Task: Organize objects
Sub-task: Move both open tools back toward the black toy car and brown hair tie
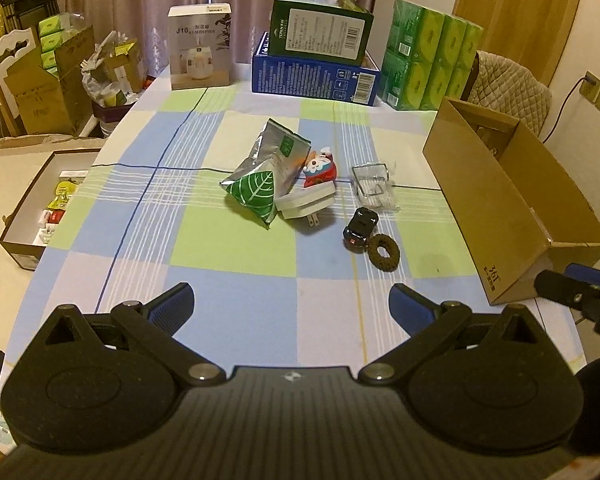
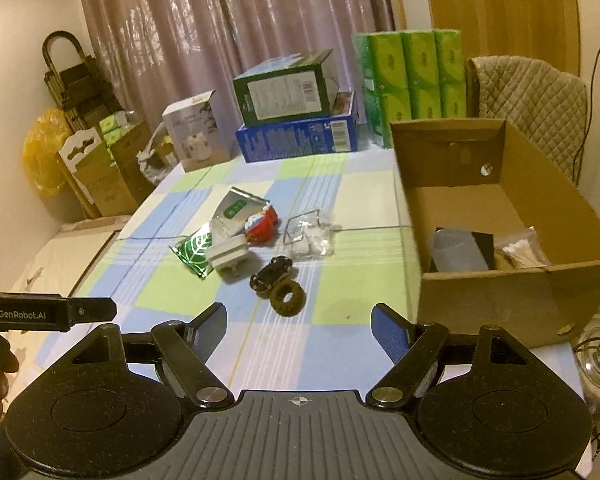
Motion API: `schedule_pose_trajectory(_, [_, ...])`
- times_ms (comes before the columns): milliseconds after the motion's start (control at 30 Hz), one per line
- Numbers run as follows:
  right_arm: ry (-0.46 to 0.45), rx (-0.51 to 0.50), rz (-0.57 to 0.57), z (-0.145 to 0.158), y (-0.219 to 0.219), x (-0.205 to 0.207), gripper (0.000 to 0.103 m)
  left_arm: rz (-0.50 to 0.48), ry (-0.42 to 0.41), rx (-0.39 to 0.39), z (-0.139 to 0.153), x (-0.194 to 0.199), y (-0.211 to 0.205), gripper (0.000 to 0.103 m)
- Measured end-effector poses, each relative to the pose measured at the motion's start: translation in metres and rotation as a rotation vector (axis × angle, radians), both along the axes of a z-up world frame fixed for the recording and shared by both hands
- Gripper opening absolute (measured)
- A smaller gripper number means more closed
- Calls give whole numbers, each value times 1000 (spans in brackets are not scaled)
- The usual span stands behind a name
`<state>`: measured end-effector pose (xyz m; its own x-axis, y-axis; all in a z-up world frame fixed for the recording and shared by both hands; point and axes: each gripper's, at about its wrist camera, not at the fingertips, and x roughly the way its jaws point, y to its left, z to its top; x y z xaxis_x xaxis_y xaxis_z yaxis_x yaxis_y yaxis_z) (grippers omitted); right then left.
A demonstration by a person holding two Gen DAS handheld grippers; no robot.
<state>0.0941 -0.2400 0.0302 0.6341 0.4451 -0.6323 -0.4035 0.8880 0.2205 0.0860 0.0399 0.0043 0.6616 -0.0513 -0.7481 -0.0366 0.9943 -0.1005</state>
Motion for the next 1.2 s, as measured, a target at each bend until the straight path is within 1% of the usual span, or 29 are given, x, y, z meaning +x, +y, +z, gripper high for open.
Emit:
schedule_pose_trajectory(267, [24,-21,48,-24,23,21,76,3,15,4,-16,27,9,100])
schedule_pose_trajectory(433, [49,-40,71,-45,37,38,76,-20,18,4,-28,48,11,100])
schedule_pose_trajectory(600, [67,-66,84,-67,52,59,76,-37,20,-16,-44,73,13,99])
schedule_pose_trajectory(700, [74,-84,89,-80,58,73,72,-54,33,-19,-56,88,11,94])
schedule_pose_trajectory(767, [79,-98,98,-89,62,82,67,-62,34,-22,-63,97,11,94])
schedule_pose_trajectory(867, [81,-120,117,-102,68,93,64,-79,31,-40,-75,108,10,91])
schedule_pose_trajectory(933, [81,-130,128,-110,72,100,64,-88,36,-38,-83,115,10,88])
schedule_pose_trajectory(1100, [92,-152,133,-126,81,115,62,-90,40,-61,-100,128,10,86])
schedule_pose_trajectory(1200, [90,-162,146,-134,88,122,58,-93,42,-73,-109,132,11,85])
